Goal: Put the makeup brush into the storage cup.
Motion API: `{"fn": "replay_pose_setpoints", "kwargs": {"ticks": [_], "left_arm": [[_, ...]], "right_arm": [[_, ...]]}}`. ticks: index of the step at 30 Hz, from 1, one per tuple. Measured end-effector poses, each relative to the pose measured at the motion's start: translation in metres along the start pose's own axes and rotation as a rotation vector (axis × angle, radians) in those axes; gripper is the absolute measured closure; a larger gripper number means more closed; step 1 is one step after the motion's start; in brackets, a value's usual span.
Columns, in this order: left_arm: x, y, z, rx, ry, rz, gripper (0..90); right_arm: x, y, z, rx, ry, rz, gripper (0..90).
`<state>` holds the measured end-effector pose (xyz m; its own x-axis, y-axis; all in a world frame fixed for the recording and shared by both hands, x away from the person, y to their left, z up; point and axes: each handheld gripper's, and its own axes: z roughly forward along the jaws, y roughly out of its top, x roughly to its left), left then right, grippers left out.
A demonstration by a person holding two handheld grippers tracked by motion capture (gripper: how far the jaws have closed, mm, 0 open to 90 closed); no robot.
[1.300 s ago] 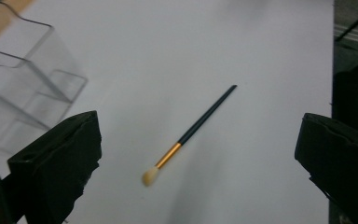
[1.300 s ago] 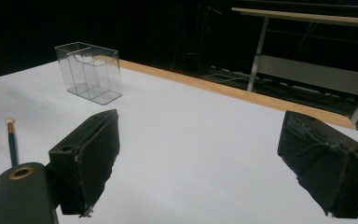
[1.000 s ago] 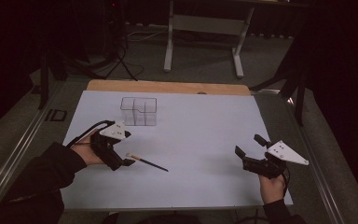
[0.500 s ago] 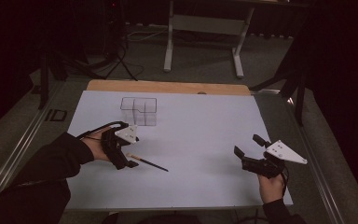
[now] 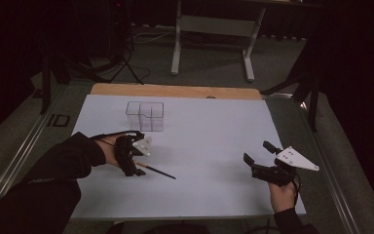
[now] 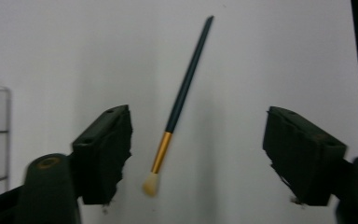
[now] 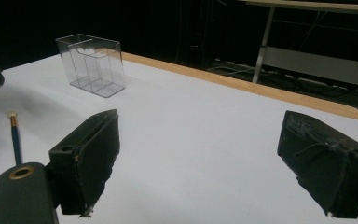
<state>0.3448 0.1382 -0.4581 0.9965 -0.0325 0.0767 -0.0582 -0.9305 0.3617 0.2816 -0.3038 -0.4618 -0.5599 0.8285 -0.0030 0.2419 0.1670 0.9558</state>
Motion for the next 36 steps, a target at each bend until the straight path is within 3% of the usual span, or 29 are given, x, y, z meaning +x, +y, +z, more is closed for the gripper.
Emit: {"fn": "replay_pose_setpoints", "kwargs": {"ticks": [14,21,26,32,36], "left_arm": [[0.007,0.011,0.024,0.056,-0.014,0.087,38.3],[0.010,0.014,0.035,0.097,-0.031,0.116,50.8],[0.013,0.012,0.038,0.119,-0.041,0.124,60.0],[0.016,0.008,0.042,0.119,-0.054,0.106,65.6],[0.016,0.009,0.047,0.131,-0.056,0.119,68.6]], "right_arm": [[0.000,-0.001,0.001,0.006,0.006,0.001,12.8],[0.000,-0.001,0.001,0.007,0.007,0.003,12.8],[0.000,-0.001,0.002,0.011,0.010,0.004,12.9],[-0.001,-0.001,0.002,0.010,0.010,0.004,13.0],[-0.001,-0.002,0.002,0.011,0.010,0.003,13.0]]}}
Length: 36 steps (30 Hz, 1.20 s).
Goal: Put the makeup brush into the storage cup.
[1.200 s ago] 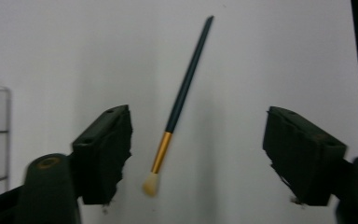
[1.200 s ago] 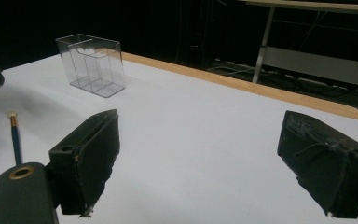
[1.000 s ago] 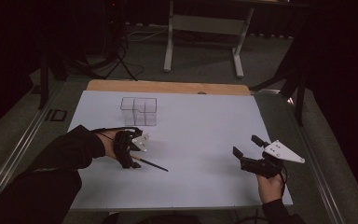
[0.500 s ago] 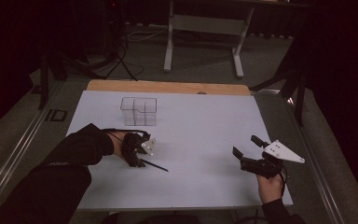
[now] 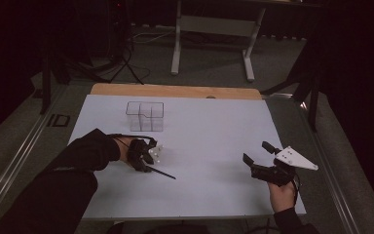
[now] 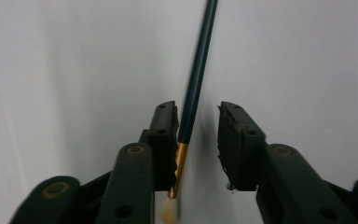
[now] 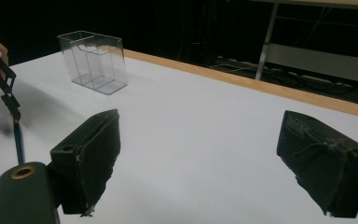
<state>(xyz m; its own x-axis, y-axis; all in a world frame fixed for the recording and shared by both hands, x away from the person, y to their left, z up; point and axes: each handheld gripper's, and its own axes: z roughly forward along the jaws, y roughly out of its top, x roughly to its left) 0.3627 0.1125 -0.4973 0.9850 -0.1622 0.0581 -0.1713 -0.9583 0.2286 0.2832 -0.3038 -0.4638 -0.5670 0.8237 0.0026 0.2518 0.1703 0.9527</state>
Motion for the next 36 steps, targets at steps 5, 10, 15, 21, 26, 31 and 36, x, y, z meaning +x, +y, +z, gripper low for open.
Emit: {"fn": "replay_pose_setpoints", "kwargs": {"ticks": [5,10,15,21,26,31,36], "left_arm": [[0.002,0.001,0.004,0.004,-0.008,0.000,72.4],[0.004,0.000,0.009,0.022,-0.016,0.006,72.8],[0.005,-0.003,0.014,0.021,-0.028,-0.001,74.9],[0.006,-0.001,0.015,0.028,-0.052,0.003,80.6],[0.006,0.000,0.015,0.038,-0.050,0.016,82.8],[0.005,0.003,0.011,0.031,-0.032,0.000,82.9],[0.008,0.009,-0.001,-0.024,-0.028,0.038,82.9]], "right_arm": [[0.000,0.000,0.000,0.002,0.002,-0.002,13.0],[0.000,0.000,0.000,0.002,0.005,-0.001,13.1],[0.001,0.000,0.000,0.001,0.005,-0.002,13.1],[0.001,0.001,-0.001,0.001,0.004,-0.001,13.1],[0.001,0.001,-0.001,-0.001,0.004,-0.004,13.1],[0.002,0.001,-0.001,0.000,0.008,-0.005,13.1],[0.003,0.002,-0.001,-0.001,0.007,-0.008,13.1]]}}
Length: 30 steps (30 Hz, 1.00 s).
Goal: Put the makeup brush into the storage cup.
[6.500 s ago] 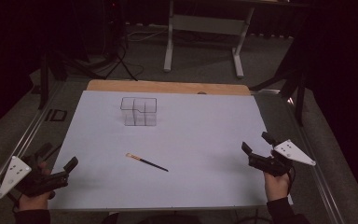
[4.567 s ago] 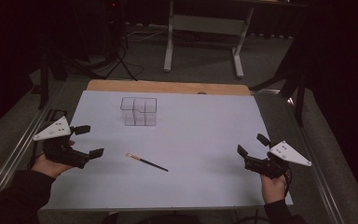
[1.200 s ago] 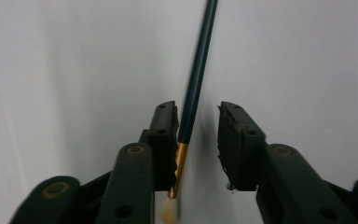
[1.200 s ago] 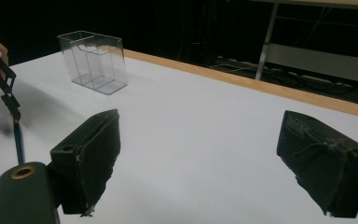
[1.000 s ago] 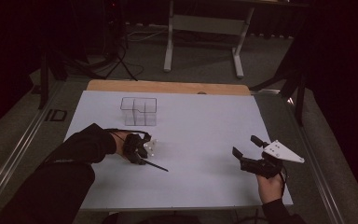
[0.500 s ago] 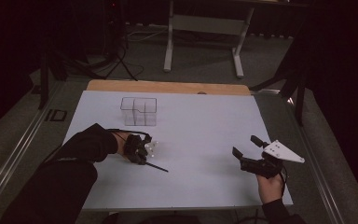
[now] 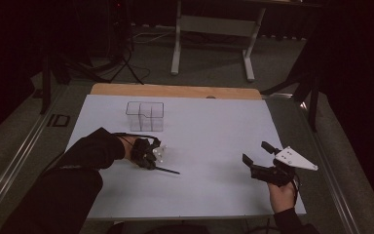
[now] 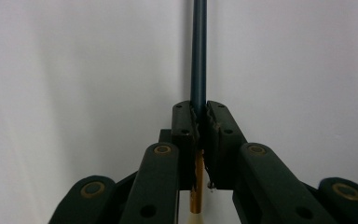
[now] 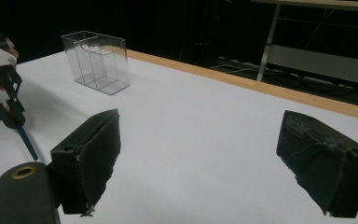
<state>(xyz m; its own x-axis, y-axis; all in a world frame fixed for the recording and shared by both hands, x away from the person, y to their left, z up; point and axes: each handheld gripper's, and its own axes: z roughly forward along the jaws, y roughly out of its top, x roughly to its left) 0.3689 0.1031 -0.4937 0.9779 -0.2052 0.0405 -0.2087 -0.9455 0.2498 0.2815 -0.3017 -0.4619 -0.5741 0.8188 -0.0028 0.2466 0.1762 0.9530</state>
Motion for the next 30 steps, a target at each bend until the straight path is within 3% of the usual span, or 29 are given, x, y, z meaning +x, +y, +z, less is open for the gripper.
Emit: {"fn": "replay_pose_setpoints", "kwargs": {"ticks": [3,5,10,11,12,15,17,24,28,29,30], "left_arm": [[0.002,0.007,-0.005,0.017,-0.013,-0.070,82.9],[0.003,0.013,-0.009,0.036,-0.009,-0.072,83.1],[0.002,0.025,-0.019,0.002,0.026,-0.066,83.2],[0.002,0.026,-0.020,-0.002,0.008,-0.073,83.2],[0.002,0.028,-0.021,0.004,0.021,-0.067,83.2],[0.001,0.033,-0.022,0.006,0.004,-0.101,83.2],[0.002,0.037,-0.026,0.004,0.003,-0.106,83.2],[0.005,0.043,-0.030,0.000,-0.023,-0.129,83.2],[0.006,0.047,-0.031,0.004,-0.014,-0.128,83.2],[0.006,0.048,-0.031,0.004,-0.027,-0.129,83.2],[0.006,0.049,-0.031,0.008,-0.025,-0.125,83.2]], "right_arm": [[0.000,0.000,0.000,-0.002,0.000,-0.003,13.1],[0.000,0.001,-0.001,-0.003,-0.001,-0.006,13.1],[0.003,0.003,-0.003,-0.015,-0.002,-0.017,13.1],[0.003,0.004,-0.003,-0.018,-0.002,-0.020,13.1],[0.004,0.004,-0.003,-0.020,-0.001,-0.023,13.1],[0.005,0.005,-0.003,-0.018,0.000,-0.027,13.1],[0.007,0.006,-0.003,-0.008,-0.012,-0.061,13.1],[0.010,0.011,-0.002,0.006,-0.018,-0.087,12.6],[0.019,0.017,0.001,0.020,0.010,-0.140,13.0],[0.025,0.022,0.005,0.063,0.055,-0.159,13.8],[0.025,0.022,0.005,0.063,0.055,-0.159,13.8]]}}
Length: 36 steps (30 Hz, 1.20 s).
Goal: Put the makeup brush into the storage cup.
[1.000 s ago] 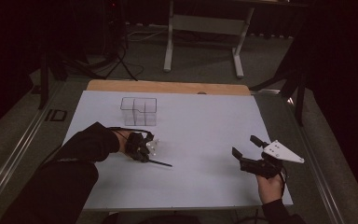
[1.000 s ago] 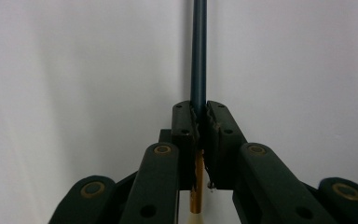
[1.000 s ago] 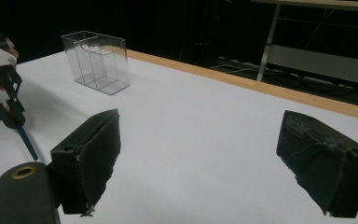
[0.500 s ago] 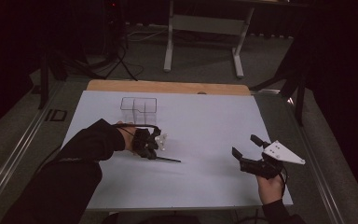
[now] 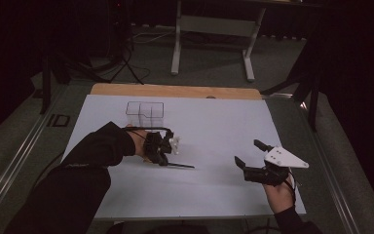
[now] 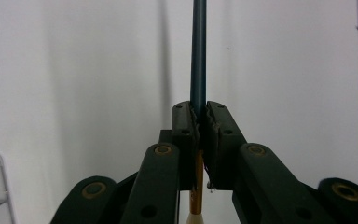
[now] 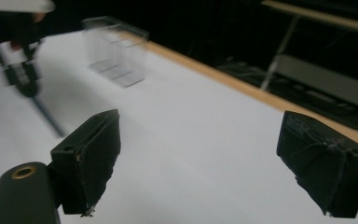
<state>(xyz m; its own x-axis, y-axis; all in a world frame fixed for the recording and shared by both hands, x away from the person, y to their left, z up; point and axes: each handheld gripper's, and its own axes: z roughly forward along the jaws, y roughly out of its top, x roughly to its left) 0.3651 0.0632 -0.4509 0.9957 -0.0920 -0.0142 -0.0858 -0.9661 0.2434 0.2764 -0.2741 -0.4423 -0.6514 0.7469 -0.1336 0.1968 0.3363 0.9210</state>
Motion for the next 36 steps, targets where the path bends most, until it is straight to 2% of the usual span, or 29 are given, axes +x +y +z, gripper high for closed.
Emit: {"fn": "replay_pose_setpoints", "kwargs": {"ticks": [1,2,3,4,6,7,8,9,10,11,13,14,15,16,17,19,20,21,22,23,24,25,27,28,29,32,34,35,36], "left_arm": [[0.000,0.001,0.000,0.003,0.007,0.003,83.2],[0.001,0.003,-0.001,0.016,-0.008,-0.006,83.2],[0.001,0.004,-0.001,0.017,0.002,-0.006,83.3],[0.002,0.005,-0.001,0.016,-0.008,-0.008,83.3],[0.002,0.007,-0.001,0.016,0.002,-0.010,83.2],[0.002,0.009,-0.002,0.008,-0.011,-0.011,83.2],[0.002,0.010,-0.002,0.003,-0.001,-0.006,83.2],[0.001,0.012,-0.001,0.008,-0.005,-0.008,83.2],[0.000,0.013,-0.001,0.009,-0.007,-0.003,83.2],[0.000,0.015,-0.001,0.011,0.000,-0.011,83.2],[0.001,0.018,0.000,0.015,-0.005,-0.004,83.2],[0.002,0.020,0.000,0.016,-0.008,-0.010,83.2],[0.003,0.022,0.001,0.021,-0.013,-0.001,83.2],[0.003,0.023,0.002,0.022,-0.007,0.003,83.3],[0.004,0.025,0.003,0.025,-0.016,0.000,83.3],[0.004,0.027,0.005,0.038,-0.015,-0.005,83.2],[0.004,0.027,0.005,0.038,-0.015,-0.005,83.3],[0.005,0.030,0.007,0.040,-0.023,-0.007,83.3],[0.007,0.032,0.008,0.044,-0.023,-0.013,83.3],[0.008,0.033,0.008,0.039,-0.015,-0.016,83.2],[0.008,0.033,0.008,0.039,-0.015,-0.016,83.3],[0.008,0.034,0.008,0.039,-0.029,-0.027,83.3],[0.009,0.036,0.006,0.032,-0.023,-0.028,83.3],[0.009,0.037,0.006,0.029,-0.027,-0.026,83.3],[0.009,0.038,0.005,0.025,-0.013,-0.023,83.3],[0.010,0.042,0.003,0.017,-0.020,-0.032,83.3],[0.009,0.045,0.003,0.017,-0.007,-0.018,83.3],[0.009,0.047,0.002,0.010,-0.021,-0.028,83.3],[0.009,0.048,0.002,0.007,-0.015,-0.021,83.3]], "right_arm": [[0.002,0.002,0.002,0.028,0.013,-0.009,14.2],[0.009,0.007,0.008,0.081,0.048,-0.051,15.3],[0.013,0.009,0.011,0.099,0.061,-0.079,15.4],[0.013,0.009,0.011,0.099,0.061,-0.079,15.4],[0.020,0.012,0.014,0.114,0.089,-0.110,14.6],[0.023,0.013,0.015,0.116,0.095,-0.123,14.6],[0.033,0.016,0.018,0.138,0.101,-0.183,15.0],[0.036,0.017,0.020,0.171,0.105,-0.222,16.3],[0.036,0.017,0.020,0.171,0.105,-0.222,16.3],[0.040,0.018,0.022,0.207,0.108,-0.254,17.1],[0.048,0.018,0.025,0.244,0.126,-0.290,21.0],[0.054,0.018,0.029,0.270,0.134,-0.329,22.8],[0.054,0.018,0.029,0.270,0.134,-0.329,22.8],[0.061,0.018,0.032,0.288,0.133,-0.377,26.1],[0.061,0.018,0.032,0.288,0.133,-0.377,26.1],[0.071,0.017,0.035,0.301,0.136,-0.430,29.0],[0.071,0.017,0.035,0.301,0.136,-0.430,29.0],[0.076,0.017,0.036,0.308,0.133,-0.460,29.8],[0.092,0.015,0.039,0.325,0.106,-0.565,33.3],[0.097,0.015,0.041,0.335,0.101,-0.596,35.1],[0.097,0.015,0.041,0.335,0.101,-0.596,35.1],[0.101,0.014,0.042,0.342,0.095,-0.626,35.5],[0.108,0.012,0.045,0.353,0.081,-0.666,39.3],[0.115,0.011,0.048,0.357,0.065,-0.708,41.6],[0.115,0.011,0.048,0.357,0.065,-0.708,41.6],[0.122,0.008,0.052,0.369,0.035,-0.766,44.2],[0.126,0.007,0.056,0.371,0.020,-0.814,44.7],[0.127,0.007,0.057,0.372,0.010,-0.830,45.0],[0.130,0.006,0.058,0.378,0.009,-0.853,45.1]]}}
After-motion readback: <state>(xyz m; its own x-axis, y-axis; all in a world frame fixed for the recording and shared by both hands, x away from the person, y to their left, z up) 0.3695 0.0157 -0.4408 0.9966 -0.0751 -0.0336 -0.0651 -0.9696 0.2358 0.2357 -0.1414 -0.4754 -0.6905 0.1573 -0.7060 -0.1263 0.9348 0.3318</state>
